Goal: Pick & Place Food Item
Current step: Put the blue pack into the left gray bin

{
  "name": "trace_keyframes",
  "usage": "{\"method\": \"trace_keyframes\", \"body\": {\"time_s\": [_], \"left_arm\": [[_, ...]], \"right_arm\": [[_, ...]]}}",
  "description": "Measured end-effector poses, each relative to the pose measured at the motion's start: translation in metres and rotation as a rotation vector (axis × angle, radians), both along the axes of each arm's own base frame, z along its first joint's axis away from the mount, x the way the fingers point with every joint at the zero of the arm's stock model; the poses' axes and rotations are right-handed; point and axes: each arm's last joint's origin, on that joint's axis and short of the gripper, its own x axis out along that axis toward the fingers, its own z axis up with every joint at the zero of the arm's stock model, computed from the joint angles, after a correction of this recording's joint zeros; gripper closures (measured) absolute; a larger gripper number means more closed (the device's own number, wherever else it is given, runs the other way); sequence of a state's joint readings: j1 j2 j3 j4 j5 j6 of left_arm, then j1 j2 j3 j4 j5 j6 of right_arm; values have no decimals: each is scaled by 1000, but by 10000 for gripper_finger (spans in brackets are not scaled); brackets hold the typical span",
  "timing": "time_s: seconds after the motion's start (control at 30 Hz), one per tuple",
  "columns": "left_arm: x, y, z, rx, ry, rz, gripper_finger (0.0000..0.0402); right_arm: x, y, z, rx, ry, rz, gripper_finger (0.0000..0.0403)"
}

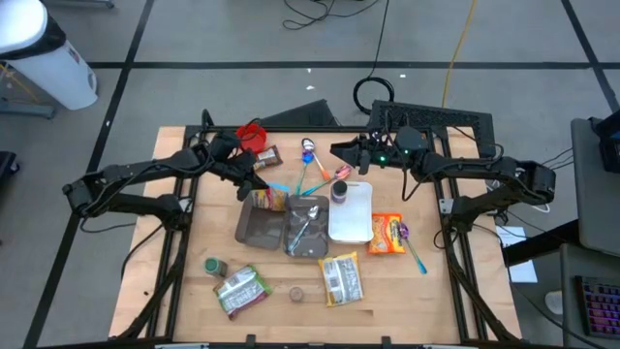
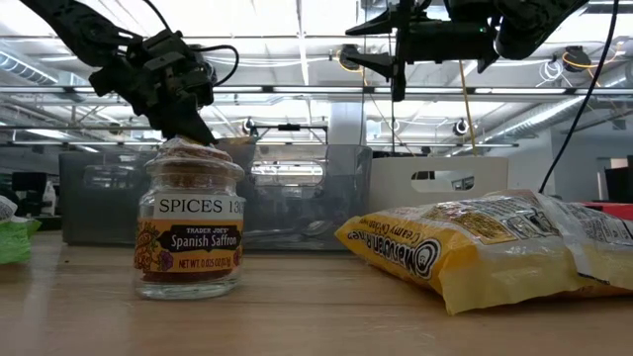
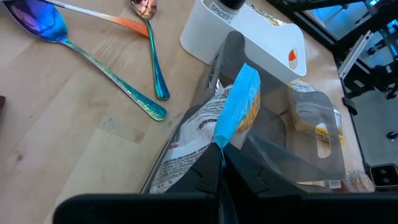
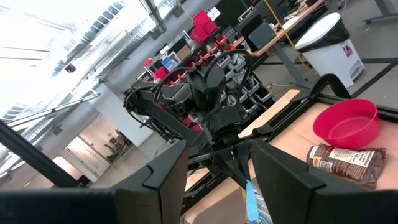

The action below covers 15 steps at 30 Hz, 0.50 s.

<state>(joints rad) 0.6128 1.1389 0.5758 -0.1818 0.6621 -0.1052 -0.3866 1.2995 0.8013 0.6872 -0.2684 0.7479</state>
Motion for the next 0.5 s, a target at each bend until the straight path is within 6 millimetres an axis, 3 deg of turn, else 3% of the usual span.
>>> {"method": "trace_keyframes", "body": {"time_s": [0.23, 0.5], "left_arm": [[0, -1, 0, -11, -6, -12, 374], [0, -1, 0, -15, -5, -10, 301]], "right_arm": [[0, 0, 0, 0, 1, 0, 232], [0, 0, -1, 1, 5, 4, 232]]}}
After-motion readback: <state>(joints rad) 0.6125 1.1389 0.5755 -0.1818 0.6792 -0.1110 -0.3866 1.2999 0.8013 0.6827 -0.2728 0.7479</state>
